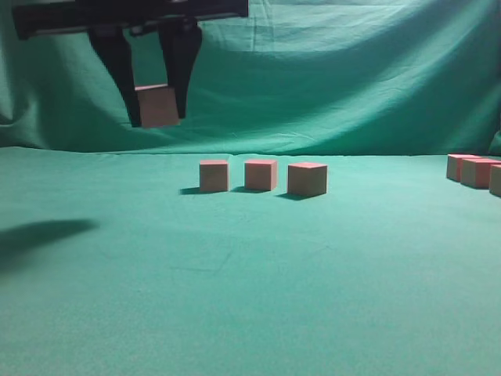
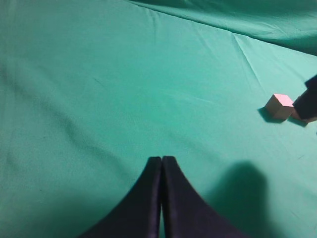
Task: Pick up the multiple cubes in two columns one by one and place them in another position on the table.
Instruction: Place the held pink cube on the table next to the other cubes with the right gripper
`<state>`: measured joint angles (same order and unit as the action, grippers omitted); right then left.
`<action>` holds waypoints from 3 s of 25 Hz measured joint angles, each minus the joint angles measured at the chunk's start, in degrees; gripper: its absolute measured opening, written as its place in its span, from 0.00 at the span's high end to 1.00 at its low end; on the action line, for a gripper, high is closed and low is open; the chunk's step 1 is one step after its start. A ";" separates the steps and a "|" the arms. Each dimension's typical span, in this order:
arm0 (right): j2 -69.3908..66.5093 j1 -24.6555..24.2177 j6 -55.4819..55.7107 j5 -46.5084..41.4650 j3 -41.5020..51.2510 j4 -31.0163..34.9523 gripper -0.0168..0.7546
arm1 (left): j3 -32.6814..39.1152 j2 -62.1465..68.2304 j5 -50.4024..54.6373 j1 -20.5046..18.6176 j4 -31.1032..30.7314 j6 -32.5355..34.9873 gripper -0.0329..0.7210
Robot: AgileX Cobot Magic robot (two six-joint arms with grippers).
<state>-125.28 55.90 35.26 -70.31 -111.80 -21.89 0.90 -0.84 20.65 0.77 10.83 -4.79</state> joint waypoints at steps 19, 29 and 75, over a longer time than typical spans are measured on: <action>-4.67 -3.74 12.12 4.93 -0.49 0.10 0.63 | 0.00 0.00 0.00 0.00 0.00 0.00 0.96; -5.75 -4.32 17.05 5.42 -0.49 0.52 0.63 | 0.00 0.00 0.00 0.00 0.00 0.00 0.96; -8.24 -4.43 18.79 7.14 -0.49 -0.60 0.53 | 0.00 0.00 0.00 0.00 0.00 0.00 0.96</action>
<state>-133.52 51.47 54.05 -63.17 -112.29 -22.50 0.90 -0.84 20.65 0.77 10.83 -4.79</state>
